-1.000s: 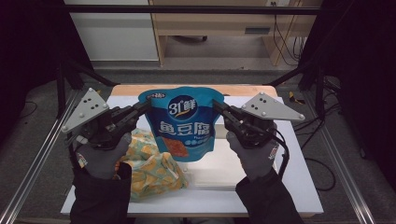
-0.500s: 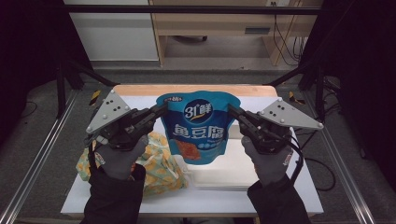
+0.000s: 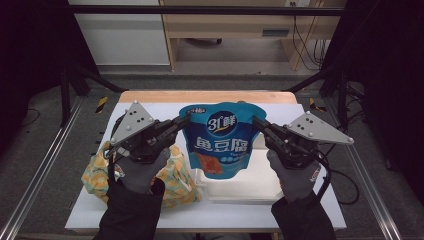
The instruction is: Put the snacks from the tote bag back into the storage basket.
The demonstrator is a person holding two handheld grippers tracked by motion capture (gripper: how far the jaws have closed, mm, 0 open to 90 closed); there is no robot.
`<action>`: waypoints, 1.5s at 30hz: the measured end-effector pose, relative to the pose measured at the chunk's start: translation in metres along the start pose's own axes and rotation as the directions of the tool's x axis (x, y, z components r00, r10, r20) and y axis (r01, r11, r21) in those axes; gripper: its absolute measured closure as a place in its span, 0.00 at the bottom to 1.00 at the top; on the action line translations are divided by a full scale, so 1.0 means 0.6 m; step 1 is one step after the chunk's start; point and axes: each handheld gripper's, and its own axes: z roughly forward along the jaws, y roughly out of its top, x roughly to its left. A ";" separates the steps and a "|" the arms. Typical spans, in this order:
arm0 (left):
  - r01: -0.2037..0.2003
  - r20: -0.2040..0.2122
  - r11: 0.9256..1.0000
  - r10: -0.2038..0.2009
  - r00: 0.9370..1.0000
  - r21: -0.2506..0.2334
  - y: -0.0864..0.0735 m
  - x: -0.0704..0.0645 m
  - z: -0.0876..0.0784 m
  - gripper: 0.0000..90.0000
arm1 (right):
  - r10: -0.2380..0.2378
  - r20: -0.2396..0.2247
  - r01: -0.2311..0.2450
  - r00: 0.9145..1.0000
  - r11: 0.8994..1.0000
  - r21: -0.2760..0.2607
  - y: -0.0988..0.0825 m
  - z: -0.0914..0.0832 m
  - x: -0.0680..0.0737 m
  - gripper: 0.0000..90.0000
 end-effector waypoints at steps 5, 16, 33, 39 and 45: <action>-0.003 0.009 1.000 0.003 1.000 0.007 -0.004 -0.006 0.008 1.00 | 0.008 0.005 -0.008 1.000 1.000 0.000 -0.008 -0.005 -0.006 1.00; -0.004 0.031 1.000 0.003 1.000 0.030 -0.023 -0.015 0.031 1.00 | 0.030 0.024 -0.030 0.999 0.999 0.015 -0.034 -0.013 -0.021 1.00; 0.001 0.042 0.998 -0.004 0.999 0.065 -0.052 -0.017 0.051 1.00 | 0.052 0.037 -0.053 0.998 0.998 0.044 -0.071 -0.012 -0.030 1.00; 0.004 0.046 0.997 -0.007 0.999 0.076 -0.061 -0.016 0.054 1.00 | 0.054 0.040 -0.056 0.998 0.997 0.051 -0.080 -0.010 -0.031 1.00; 0.002 0.047 0.996 -0.006 0.999 0.090 -0.070 -0.015 0.057 1.00 | 0.060 0.038 -0.062 0.997 0.996 0.058 -0.093 -0.008 -0.031 1.00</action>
